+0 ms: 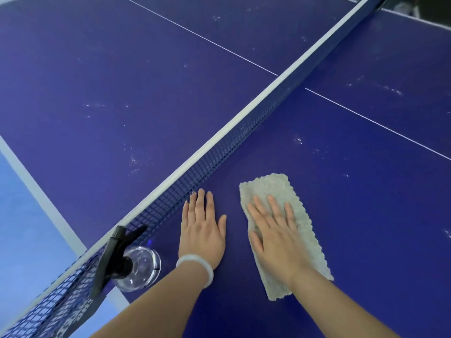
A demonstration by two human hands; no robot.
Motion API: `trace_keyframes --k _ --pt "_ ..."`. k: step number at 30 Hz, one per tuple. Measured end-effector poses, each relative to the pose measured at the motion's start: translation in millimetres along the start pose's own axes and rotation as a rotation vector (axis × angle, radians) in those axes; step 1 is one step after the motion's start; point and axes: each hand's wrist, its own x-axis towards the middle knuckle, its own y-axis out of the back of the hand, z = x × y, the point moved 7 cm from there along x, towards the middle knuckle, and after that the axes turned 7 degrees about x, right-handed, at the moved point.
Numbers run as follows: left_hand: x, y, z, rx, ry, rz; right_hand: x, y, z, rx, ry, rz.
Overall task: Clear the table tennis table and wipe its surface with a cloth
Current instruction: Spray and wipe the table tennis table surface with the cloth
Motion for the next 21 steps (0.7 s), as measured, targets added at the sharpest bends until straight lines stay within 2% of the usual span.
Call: trace_keyframes --k 5,7,10,11,13,15,17,18,19,21 --pt "2.0 -2.2 -0.6 0.039 0.006 0.008 70.2 4.3 -4.5 0.002 0.233 -0.083" --pt "2.0 -2.7 -0.7 0.048 0.009 0.016 107.3 12.9 18.6 0.019 0.150 -0.051" --pt "1.4 -4.7 -2.0 0.045 0.022 0.013 135.7 24.3 60.5 0.079 -0.145 0.046" --pt "1.5 -5.2 -2.4 0.042 0.024 0.011 137.0 24.3 60.3 0.090 -0.178 0.058" --pt "1.9 -4.8 -2.4 0.039 0.021 0.013 132.5 20.2 34.8 0.094 -0.094 0.045" --pt "2.0 -4.0 -2.0 0.035 0.014 0.015 123.1 13.0 -0.5 0.094 0.105 -0.007" --pt "2.8 -3.6 -1.8 0.032 0.011 0.015 126.2 11.6 -11.3 0.075 0.262 -0.065" --pt "3.4 -3.3 -2.2 0.032 0.015 0.016 136.1 14.5 -4.4 0.068 0.285 -0.061" --pt "3.5 -3.0 -2.8 0.035 0.019 0.019 148.5 18.7 10.0 0.070 0.245 -0.035" --pt "2.7 -2.8 -2.6 0.040 0.023 0.020 172.4 28.8 55.6 0.083 -0.014 0.034"
